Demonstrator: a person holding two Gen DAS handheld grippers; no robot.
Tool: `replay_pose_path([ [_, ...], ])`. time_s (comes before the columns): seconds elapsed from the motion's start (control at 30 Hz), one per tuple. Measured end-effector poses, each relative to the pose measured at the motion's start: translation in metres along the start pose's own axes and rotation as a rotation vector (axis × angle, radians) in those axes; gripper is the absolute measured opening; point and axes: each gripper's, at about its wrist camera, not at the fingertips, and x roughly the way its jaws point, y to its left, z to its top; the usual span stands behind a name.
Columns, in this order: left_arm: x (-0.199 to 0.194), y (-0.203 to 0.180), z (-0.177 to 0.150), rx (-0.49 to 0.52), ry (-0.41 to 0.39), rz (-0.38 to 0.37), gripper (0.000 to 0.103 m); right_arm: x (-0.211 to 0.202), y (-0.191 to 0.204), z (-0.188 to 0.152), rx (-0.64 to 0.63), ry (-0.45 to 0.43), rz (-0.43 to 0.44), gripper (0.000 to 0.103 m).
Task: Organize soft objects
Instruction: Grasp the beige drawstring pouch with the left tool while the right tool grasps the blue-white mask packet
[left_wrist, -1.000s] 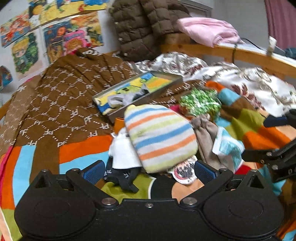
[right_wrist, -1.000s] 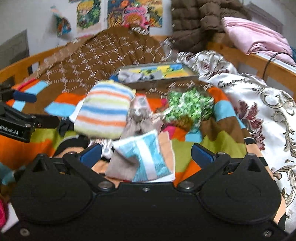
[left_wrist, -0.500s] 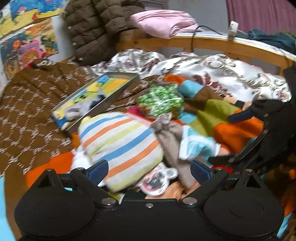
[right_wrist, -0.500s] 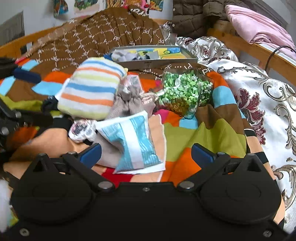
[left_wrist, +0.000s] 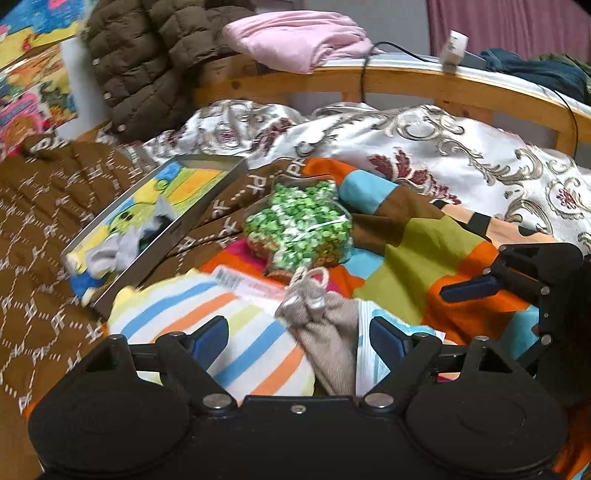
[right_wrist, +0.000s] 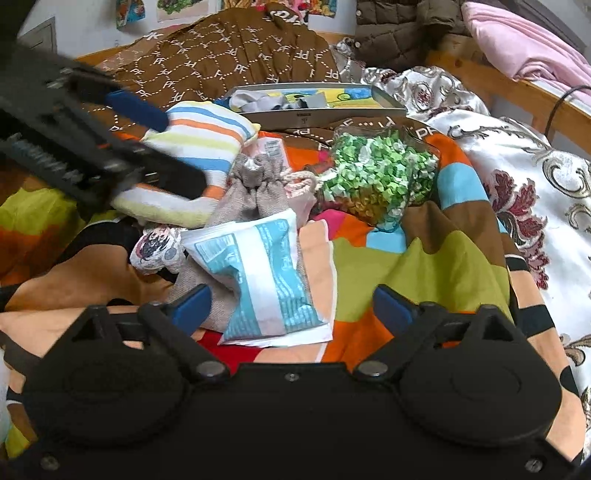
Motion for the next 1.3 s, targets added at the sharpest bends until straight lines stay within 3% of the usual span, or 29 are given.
replay_pose_path([
  [0.27,0.034,0.0,0.013,0.022,0.053,-0.029,0.064,0.006,-0.002,-0.002,0.015,-0.002,0.021,0.058],
  [0.4,0.046,0.0,0.016,0.029,0.082,-0.048,0.058,0.01,-0.002,-0.003,0.017,0.006,0.039,0.045],
  [0.53,0.053,0.002,0.02,0.017,0.11,-0.074,0.052,0.011,0.001,-0.004,0.011,0.001,0.04,0.042],
  [0.7,0.055,0.006,0.023,0.008,0.131,-0.072,0.034,0.011,0.001,-0.006,-0.001,-0.007,0.043,0.036],
  [1.03,0.042,0.0,0.02,0.014,0.119,-0.041,0.028,0.001,0.004,-0.005,0.001,-0.046,0.043,0.026],
  [1.3,0.014,0.005,0.027,-0.035,0.058,-0.011,0.027,-0.028,-0.01,-0.001,0.075,-0.179,-0.035,0.025],
])
